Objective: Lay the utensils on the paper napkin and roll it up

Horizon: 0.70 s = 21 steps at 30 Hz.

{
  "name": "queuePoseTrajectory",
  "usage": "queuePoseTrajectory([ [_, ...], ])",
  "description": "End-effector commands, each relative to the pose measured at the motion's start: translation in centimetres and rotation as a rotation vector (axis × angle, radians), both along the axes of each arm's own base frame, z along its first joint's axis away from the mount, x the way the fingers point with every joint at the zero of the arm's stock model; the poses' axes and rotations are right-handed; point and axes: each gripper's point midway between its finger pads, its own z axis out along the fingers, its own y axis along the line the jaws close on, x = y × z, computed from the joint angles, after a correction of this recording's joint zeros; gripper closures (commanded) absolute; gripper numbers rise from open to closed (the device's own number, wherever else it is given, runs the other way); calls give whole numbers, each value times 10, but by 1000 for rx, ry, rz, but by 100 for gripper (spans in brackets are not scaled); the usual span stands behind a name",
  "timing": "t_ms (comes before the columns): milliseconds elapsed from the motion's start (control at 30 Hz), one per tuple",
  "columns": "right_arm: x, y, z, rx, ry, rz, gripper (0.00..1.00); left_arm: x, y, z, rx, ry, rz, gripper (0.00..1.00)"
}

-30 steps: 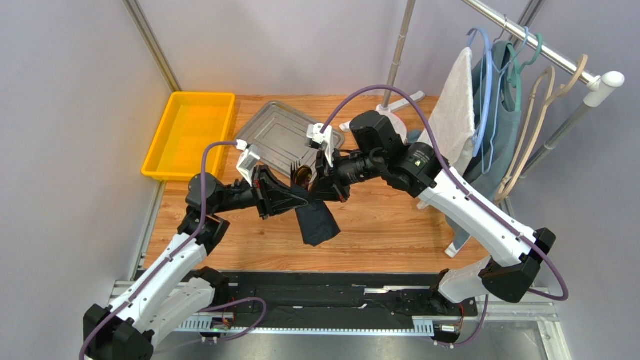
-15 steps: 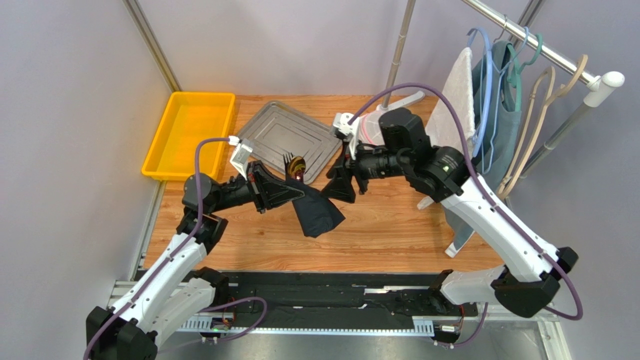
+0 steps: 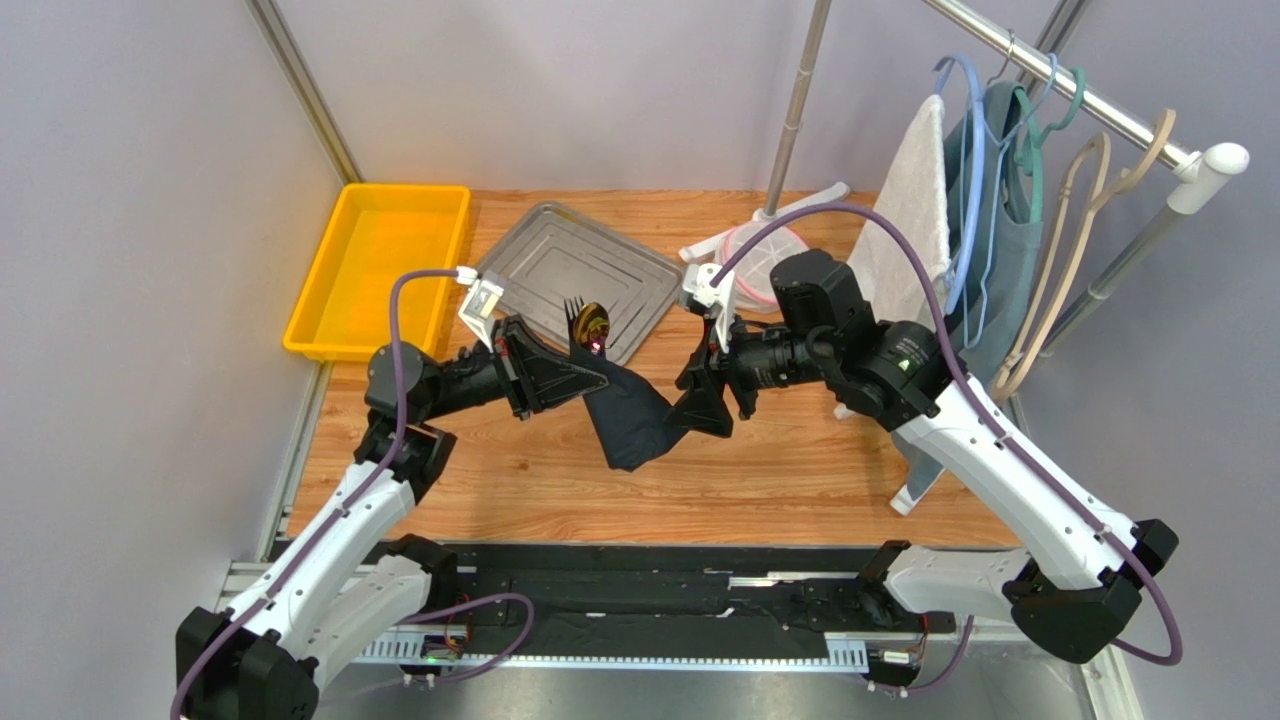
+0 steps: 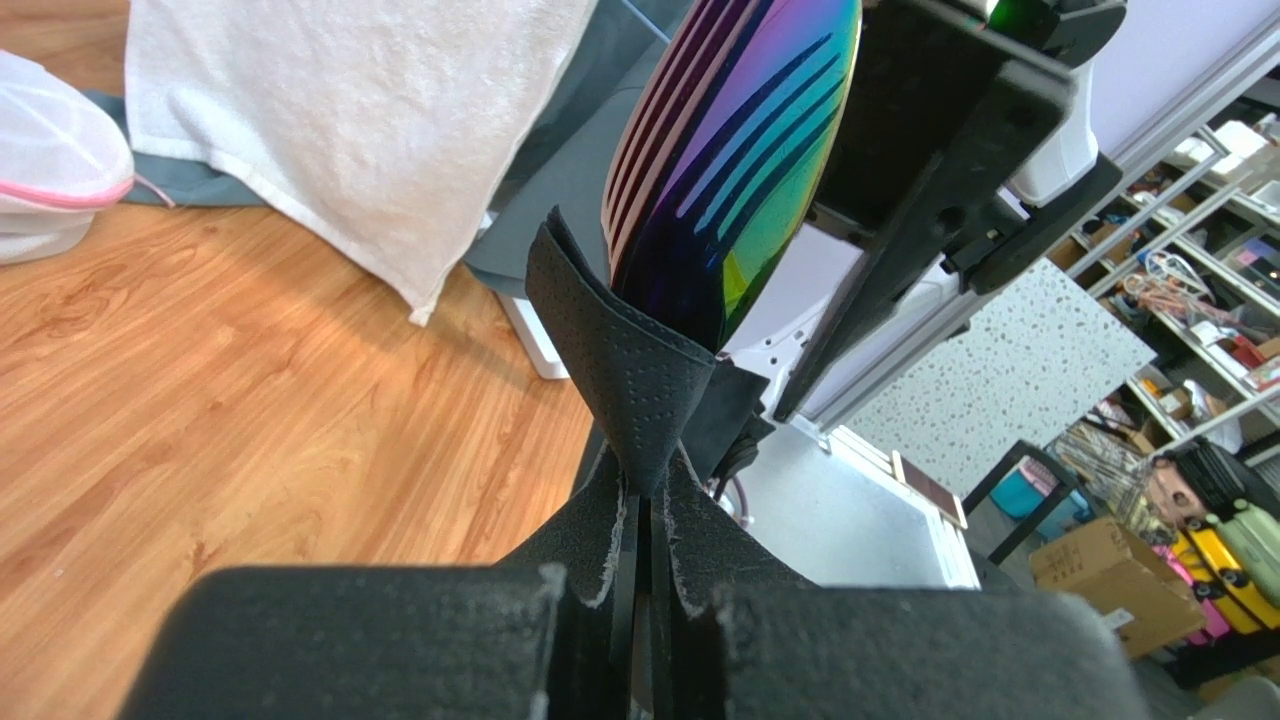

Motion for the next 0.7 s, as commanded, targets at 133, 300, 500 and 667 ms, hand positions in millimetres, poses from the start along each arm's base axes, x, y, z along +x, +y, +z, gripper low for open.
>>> queuePoseTrajectory([
  [133,2,-6,-6,-17,-49,13,78,-9,3,38,-52,-100,-14,100],
  [300,11,-6,-10,-36,-77,14,100,-16,4,46,-62,-113,-45,100],
  [500,23,6,-26,-48,-55,44,100,-29,2,63,-83,-119,-103,100],
  [667,28,24,-26,0,-31,89,100,-35,-1,78,-108,-128,-128,100],
])
